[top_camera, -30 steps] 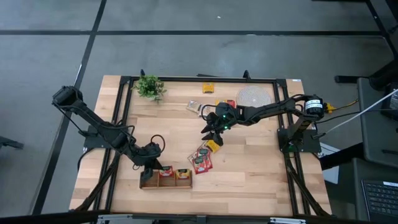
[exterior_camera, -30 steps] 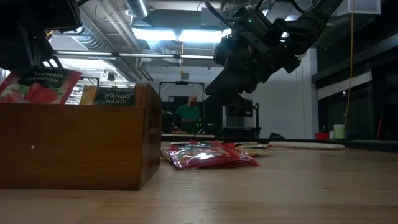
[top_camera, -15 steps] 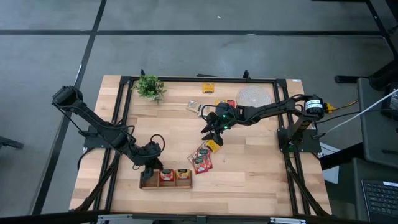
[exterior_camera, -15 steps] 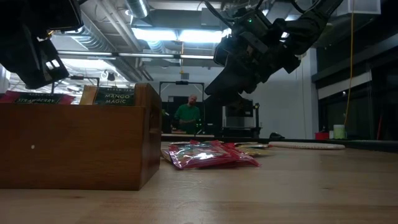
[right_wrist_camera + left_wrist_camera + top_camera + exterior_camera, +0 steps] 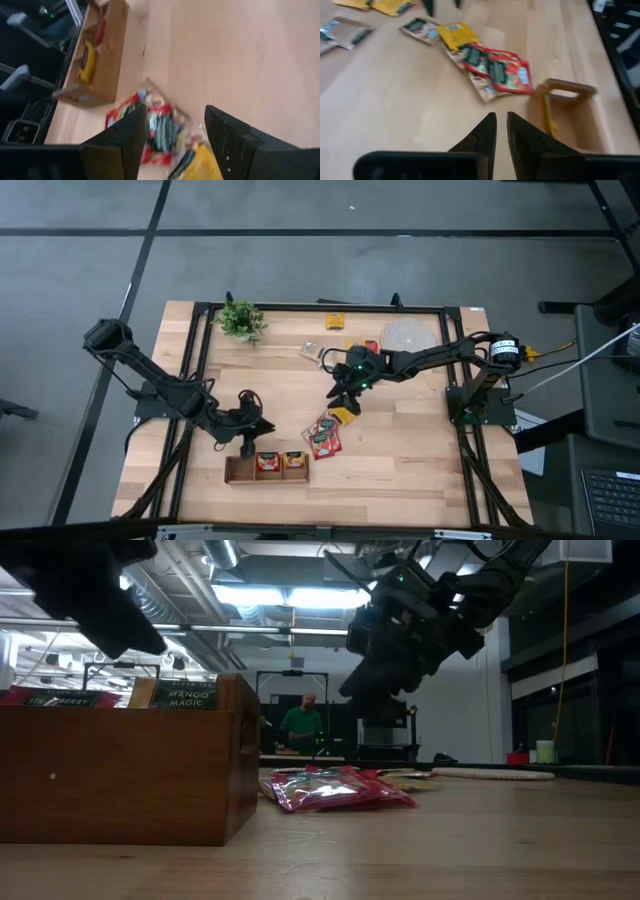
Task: Pick & Place Tea
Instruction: Put the red tea bag into the middle section of the wooden organizer
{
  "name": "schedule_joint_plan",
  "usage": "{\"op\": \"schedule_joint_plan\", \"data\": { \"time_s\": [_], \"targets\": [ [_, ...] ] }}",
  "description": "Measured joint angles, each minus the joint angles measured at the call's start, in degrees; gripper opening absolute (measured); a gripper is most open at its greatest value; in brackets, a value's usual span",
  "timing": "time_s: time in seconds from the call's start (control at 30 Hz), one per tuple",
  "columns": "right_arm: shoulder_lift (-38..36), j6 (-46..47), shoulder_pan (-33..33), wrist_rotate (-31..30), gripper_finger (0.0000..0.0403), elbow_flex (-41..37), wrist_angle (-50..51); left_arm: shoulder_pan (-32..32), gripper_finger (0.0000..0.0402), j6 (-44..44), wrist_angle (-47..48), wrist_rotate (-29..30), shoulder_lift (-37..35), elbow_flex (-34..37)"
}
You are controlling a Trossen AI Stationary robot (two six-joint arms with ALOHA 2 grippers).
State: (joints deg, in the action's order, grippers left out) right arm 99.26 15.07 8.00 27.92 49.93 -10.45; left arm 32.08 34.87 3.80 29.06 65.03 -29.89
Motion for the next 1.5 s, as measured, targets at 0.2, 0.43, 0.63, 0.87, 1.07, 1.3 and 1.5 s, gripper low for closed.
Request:
{"op": "schedule_joint_plan", "data": {
  "time_s": [0.2, 0.43, 0.63, 0.87, 1.07, 1.3, 1.5],
  "targets": [
    [0.0, 1.0, -1.6, -2.0, 0.0201, 0.0, 8.2, -5.5, 0.0033, -3.4, 0.0, -3.6, 0.0, 0.0],
    [0.0, 1.0, -3.8, -2.9, 0.0201, -0.1, 9.3, -10.8, 0.0031, -6.1, 0.0, -5.5, 0.0, 0.0],
    [0.1, 2.8, -3.9, -5.9, 0.0181, -2.0, 8.3, -12.4, 0.0033, -6.1, 0.0, -9.1, 0.0, 0.0],
    [3.0, 4.6, -4.3, -4.5, 0.0158, -2.1, 6.0, -12.3, 0.0033, -5.7, 0.0, -9.5, 0.0, 0.0],
    [6.9, 5.9, -4.3, -1.0, 0.0157, -2.1, 1.0, -12.3, 0.0033, -5.7, 0.0, -9.5, 0.0, 0.0],
    [7.0, 5.9, -4.3, 2.4, 0.0156, -2.1, -1.4, -12.3, 0.0033, -5.7, 0.0, -9.6, 0.0, 0.0],
    [7.0, 6.8, -4.3, 3.3, 0.0156, -2.1, -1.8, -12.3, 0.0033, -5.7, 0.0, -9.6, 0.0, 0.0]
  ]
}}
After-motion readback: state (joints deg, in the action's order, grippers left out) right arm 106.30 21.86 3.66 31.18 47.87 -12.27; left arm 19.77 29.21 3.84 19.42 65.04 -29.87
